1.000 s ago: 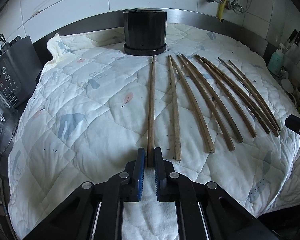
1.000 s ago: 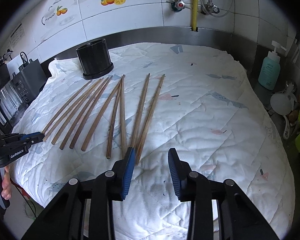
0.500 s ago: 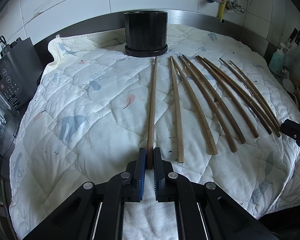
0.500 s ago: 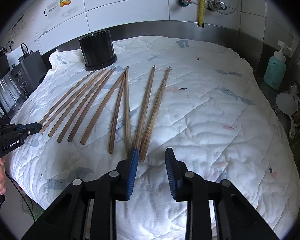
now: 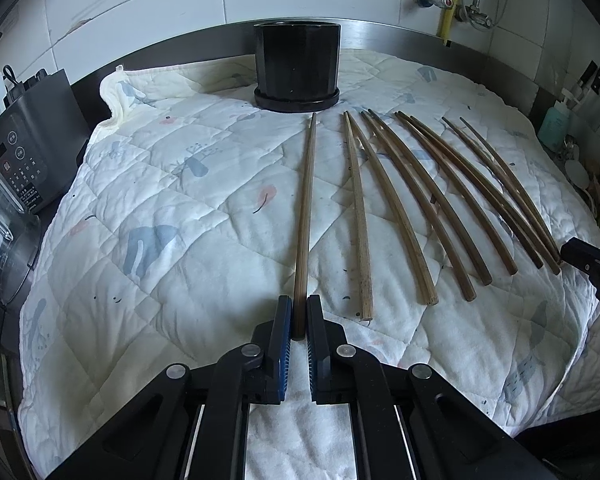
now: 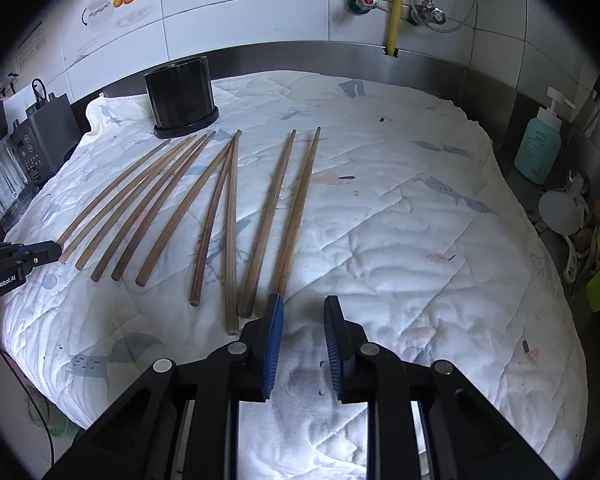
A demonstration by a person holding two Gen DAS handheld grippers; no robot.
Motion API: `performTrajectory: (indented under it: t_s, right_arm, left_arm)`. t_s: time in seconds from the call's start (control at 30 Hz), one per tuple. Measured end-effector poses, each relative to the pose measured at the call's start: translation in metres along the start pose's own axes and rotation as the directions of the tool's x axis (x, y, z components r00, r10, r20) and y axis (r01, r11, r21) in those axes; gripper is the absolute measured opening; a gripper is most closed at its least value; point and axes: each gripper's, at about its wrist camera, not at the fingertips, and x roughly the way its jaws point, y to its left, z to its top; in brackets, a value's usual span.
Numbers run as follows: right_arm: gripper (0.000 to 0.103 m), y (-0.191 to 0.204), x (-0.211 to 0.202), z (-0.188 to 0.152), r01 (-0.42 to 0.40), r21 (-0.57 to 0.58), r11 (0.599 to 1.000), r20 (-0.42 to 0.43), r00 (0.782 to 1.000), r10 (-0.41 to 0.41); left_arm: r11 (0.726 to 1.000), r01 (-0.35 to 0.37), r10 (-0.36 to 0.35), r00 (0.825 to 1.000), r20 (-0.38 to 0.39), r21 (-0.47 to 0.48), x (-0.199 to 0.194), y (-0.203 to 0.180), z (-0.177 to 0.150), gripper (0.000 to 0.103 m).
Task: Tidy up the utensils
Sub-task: 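Close the left tool on a wooden chopstick while the right tool grasps another chopstick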
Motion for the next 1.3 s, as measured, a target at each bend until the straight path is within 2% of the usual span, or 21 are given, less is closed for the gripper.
performTrajectory:
  t_s: [0.27,0.5,0.9,1.07,1.3]
  right_arm:
    - [0.024,0.013,0.001,-0.002,-0.01,-0.041,0.999,0.014,1.0,0.01]
    - [0.017,0.013,0.008,-0.001,-0.011,-0.042,0.999,0.01,1.0,0.011]
    - [0.014,0.02,0.015,0.002,0.006,-0.089,0.996,0.061,0.998,0.0]
    - [0.012,0.017,0.01,0.003,0.003,-0.072,0.997,0.068,0.998,0.001]
    - [0.01,0.012,-0.014,0.013,0.017,-0.072,0.997,0.128,0.992,-0.008]
  left_arm:
    - [1.0,-0.002,0.002,1.0,0.0,0.005,-0.003,-0.003,-0.003,0.008]
    - [1.0,-0.004,0.004,1.0,0.008,0.001,-0.002,-0.003,-0.003,0.008]
    - [1.0,0.013,-0.013,1.0,0.023,-0.016,0.004,-0.003,0.003,0.008]
    - [1.0,0.023,-0.023,0.999,0.025,-0.015,0.006,-0.003,0.005,0.007]
    - [0.999,0.049,-0.048,0.997,0.056,-0.02,-0.01,-0.004,0.006,0.007]
